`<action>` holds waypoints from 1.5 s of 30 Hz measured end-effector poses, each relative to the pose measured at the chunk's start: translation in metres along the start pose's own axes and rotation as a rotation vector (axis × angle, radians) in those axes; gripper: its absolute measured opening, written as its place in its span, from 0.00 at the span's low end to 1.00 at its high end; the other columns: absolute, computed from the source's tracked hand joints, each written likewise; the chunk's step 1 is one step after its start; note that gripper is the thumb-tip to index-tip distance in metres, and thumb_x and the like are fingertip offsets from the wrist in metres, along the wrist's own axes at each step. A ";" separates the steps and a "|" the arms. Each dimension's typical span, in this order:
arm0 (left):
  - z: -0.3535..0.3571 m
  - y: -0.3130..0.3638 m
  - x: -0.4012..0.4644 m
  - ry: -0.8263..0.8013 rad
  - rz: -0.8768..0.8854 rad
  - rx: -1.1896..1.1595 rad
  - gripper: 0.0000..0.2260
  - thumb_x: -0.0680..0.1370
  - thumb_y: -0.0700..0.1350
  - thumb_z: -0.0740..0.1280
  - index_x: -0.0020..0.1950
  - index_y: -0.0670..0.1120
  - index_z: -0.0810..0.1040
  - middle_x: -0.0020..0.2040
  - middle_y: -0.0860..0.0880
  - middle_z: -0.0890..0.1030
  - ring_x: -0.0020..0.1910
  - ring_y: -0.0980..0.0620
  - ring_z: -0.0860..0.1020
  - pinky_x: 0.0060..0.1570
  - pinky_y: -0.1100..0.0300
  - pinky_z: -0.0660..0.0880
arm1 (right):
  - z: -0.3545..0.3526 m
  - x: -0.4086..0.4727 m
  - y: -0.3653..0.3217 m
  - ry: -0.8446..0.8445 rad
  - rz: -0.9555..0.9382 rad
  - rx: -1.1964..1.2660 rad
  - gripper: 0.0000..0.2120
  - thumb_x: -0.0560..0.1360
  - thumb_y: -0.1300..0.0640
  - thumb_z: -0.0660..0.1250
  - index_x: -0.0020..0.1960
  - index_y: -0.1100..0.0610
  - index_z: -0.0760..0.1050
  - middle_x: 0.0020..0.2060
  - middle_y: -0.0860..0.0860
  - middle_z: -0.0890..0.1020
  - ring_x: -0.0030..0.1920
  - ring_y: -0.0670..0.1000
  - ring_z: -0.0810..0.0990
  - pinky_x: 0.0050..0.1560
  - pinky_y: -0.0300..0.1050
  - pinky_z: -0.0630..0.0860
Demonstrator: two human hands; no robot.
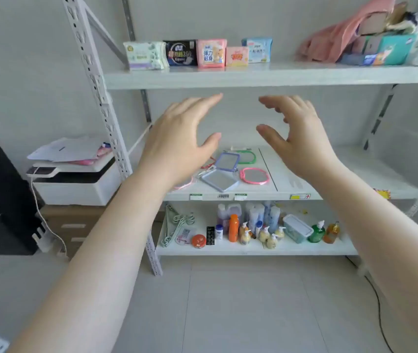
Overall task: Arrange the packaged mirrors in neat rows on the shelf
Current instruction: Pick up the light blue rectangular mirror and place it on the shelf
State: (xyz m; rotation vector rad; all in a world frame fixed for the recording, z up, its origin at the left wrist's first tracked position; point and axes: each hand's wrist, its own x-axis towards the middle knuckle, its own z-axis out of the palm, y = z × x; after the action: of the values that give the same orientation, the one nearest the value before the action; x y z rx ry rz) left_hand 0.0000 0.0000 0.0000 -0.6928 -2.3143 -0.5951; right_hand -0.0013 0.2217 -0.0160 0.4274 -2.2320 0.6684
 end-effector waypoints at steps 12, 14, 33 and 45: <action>0.149 -0.051 -0.043 -0.395 -0.118 0.090 0.26 0.76 0.50 0.63 0.74 0.55 0.64 0.73 0.53 0.69 0.73 0.49 0.65 0.68 0.55 0.64 | 0.096 -0.077 0.102 -0.356 0.257 -0.163 0.22 0.77 0.52 0.65 0.70 0.53 0.68 0.64 0.53 0.73 0.65 0.56 0.69 0.59 0.52 0.72; 0.170 -0.057 -0.042 -0.440 -0.132 0.115 0.26 0.77 0.50 0.63 0.75 0.54 0.63 0.73 0.53 0.68 0.73 0.49 0.65 0.66 0.54 0.66 | 0.108 -0.083 0.123 -0.395 0.286 -0.172 0.23 0.77 0.52 0.65 0.70 0.54 0.68 0.65 0.53 0.73 0.64 0.57 0.69 0.57 0.54 0.73; 0.319 -0.116 -0.003 -0.670 -0.249 0.196 0.26 0.75 0.48 0.63 0.73 0.53 0.65 0.70 0.49 0.72 0.67 0.45 0.71 0.61 0.52 0.70 | 0.215 -0.082 0.263 -0.684 0.404 -0.120 0.25 0.75 0.51 0.66 0.70 0.53 0.67 0.62 0.54 0.75 0.65 0.58 0.68 0.57 0.53 0.71; 0.386 -0.228 0.060 -0.753 -0.256 0.147 0.26 0.76 0.49 0.64 0.74 0.53 0.64 0.70 0.48 0.71 0.68 0.44 0.70 0.62 0.50 0.70 | 0.315 -0.002 0.314 -0.722 0.431 -0.151 0.26 0.76 0.50 0.66 0.71 0.54 0.66 0.64 0.55 0.75 0.67 0.58 0.68 0.60 0.53 0.70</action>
State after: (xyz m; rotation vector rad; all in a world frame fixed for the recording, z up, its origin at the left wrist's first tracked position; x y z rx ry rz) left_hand -0.3506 0.0656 -0.2784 -0.6209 -3.1423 -0.2852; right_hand -0.3327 0.2923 -0.3035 0.1060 -3.0894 0.6129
